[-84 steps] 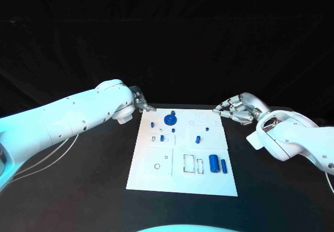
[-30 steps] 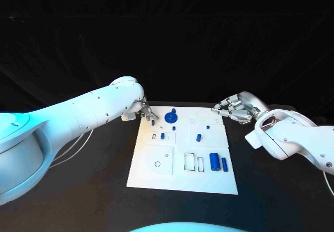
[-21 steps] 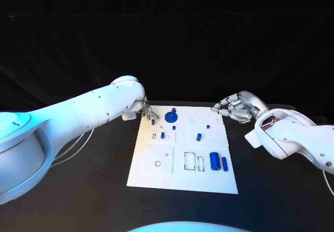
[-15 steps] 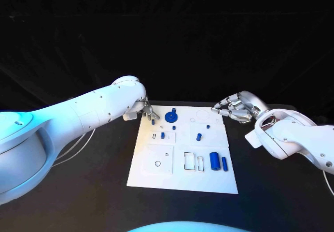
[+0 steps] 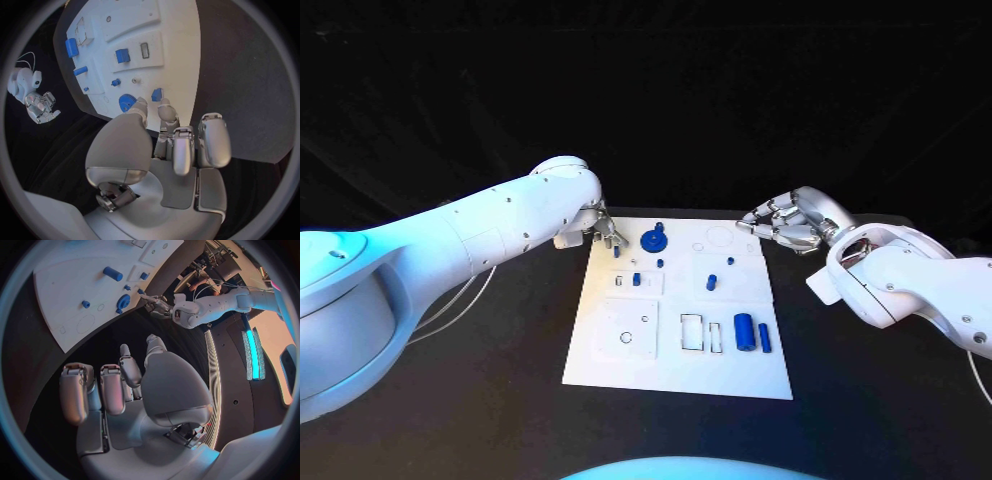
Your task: Assemble the parts on the task board
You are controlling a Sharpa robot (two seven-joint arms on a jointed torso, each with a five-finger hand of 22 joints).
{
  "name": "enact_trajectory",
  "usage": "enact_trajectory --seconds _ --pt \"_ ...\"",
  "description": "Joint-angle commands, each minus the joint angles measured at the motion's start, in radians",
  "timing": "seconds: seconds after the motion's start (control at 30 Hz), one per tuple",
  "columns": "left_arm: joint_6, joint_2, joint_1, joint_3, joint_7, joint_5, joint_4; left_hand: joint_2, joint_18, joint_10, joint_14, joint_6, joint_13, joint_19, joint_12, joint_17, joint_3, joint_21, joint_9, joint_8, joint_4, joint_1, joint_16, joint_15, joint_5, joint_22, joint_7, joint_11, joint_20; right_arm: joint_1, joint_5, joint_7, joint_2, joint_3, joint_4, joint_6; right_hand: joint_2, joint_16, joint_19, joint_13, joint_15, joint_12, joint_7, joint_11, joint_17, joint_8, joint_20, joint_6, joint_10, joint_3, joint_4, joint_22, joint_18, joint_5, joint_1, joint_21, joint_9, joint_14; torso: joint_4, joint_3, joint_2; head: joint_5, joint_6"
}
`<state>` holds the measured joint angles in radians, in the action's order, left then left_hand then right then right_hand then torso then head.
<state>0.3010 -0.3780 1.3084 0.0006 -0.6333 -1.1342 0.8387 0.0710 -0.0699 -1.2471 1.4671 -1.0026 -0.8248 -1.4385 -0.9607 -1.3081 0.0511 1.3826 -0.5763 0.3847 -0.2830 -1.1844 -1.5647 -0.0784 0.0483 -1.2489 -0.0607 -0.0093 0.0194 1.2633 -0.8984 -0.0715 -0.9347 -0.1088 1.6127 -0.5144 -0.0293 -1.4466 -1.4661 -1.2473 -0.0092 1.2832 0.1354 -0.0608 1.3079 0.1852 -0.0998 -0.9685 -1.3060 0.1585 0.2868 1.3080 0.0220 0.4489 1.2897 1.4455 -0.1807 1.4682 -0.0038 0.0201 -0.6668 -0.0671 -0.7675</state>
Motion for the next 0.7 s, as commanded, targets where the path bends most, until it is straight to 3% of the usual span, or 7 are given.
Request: enact_trajectory --seconds 0.03,0.7 --pt "0.02 0.004 0.0 0.0 0.002 -0.004 -0.002 -0.002 0.002 -0.005 0.104 -0.008 0.002 -0.007 -0.004 -0.263 0.009 0.004 0.002 0.002 0.0 -0.01 -0.006 0.004 0.004 -0.001 0.001 -0.004 0.001 -0.001 -0.009 0.007 0.001 0.0 0.0 0.008 0.002 0.004 -0.016 0.0 -0.007 -0.003 0.002 0.004 0.043 0.004 0.007 0.006 0.003 0.006 -0.002 0.168 0.015 0.005 -0.009 -0.006 -0.001 0.052 -0.0006 -0.0001 0.0 0.001 0.0" --pt "0.022 0.012 -0.002 -0.002 0.005 -0.003 -0.009 -0.014 0.003 -0.006 0.104 -0.009 0.002 -0.008 -0.006 -0.263 0.017 0.005 0.003 0.003 0.003 -0.029 -0.006 0.004 0.003 -0.004 0.001 -0.004 0.0 -0.001 -0.009 0.008 0.003 0.0 -0.001 0.01 0.006 0.004 -0.016 0.0 -0.007 -0.003 0.002 0.005 0.043 0.004 0.008 0.006 0.003 0.006 -0.002 0.168 0.015 0.007 -0.01 -0.006 -0.002 0.052 0.0012 0.0002 0.001 0.005 -0.002"
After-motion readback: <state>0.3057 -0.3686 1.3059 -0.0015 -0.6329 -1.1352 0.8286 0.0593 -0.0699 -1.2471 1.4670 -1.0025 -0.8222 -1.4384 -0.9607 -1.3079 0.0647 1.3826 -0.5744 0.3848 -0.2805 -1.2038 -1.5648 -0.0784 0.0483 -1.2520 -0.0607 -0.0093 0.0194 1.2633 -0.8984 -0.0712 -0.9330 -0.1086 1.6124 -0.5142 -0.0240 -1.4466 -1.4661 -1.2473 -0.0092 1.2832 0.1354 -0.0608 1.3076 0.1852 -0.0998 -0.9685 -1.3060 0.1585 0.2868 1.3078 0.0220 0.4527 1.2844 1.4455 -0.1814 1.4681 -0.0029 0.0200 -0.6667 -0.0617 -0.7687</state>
